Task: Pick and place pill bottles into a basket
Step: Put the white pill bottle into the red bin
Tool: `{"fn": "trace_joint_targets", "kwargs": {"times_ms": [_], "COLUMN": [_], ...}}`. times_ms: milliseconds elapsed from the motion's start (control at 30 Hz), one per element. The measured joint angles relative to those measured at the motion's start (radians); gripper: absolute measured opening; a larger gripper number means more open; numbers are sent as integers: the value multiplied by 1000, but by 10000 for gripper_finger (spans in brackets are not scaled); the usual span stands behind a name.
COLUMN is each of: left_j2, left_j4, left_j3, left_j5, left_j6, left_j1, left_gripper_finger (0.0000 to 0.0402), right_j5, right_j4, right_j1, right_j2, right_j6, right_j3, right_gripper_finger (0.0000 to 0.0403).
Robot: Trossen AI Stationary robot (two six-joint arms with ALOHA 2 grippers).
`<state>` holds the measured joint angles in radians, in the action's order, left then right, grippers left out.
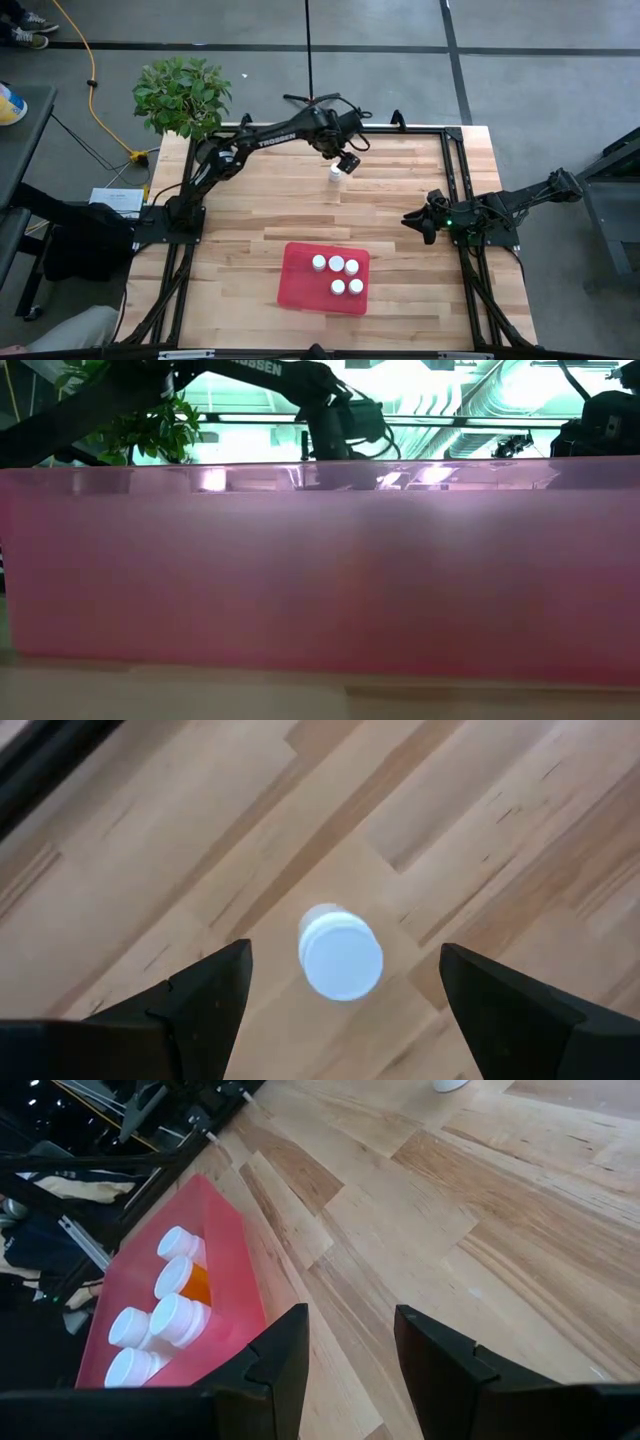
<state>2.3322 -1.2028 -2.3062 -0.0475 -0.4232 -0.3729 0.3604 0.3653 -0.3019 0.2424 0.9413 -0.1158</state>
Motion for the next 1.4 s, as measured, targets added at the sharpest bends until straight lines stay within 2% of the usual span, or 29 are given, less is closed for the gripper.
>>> {"fn": "trace_joint_targets", "kwargs": {"times_ms": [800,1133,1400], "left_j2": [23,23,23], "left_j4": [-10,26,54], "left_j3": [-1,75,78], "left_j5": [4,12,12], "left_j6": [0,-3,-2], "left_j1": [7,7,7], "left_gripper_finger": [356,356,356], "right_j5": [0,-1,-1], "right_j4": [0,0,0], "right_j1": [0,0,0], "right_j2": [0,0,0], "right_j6": [0,1,1], "right_j3": [0,0,0], "right_gripper_finger": [140,140,140]}}
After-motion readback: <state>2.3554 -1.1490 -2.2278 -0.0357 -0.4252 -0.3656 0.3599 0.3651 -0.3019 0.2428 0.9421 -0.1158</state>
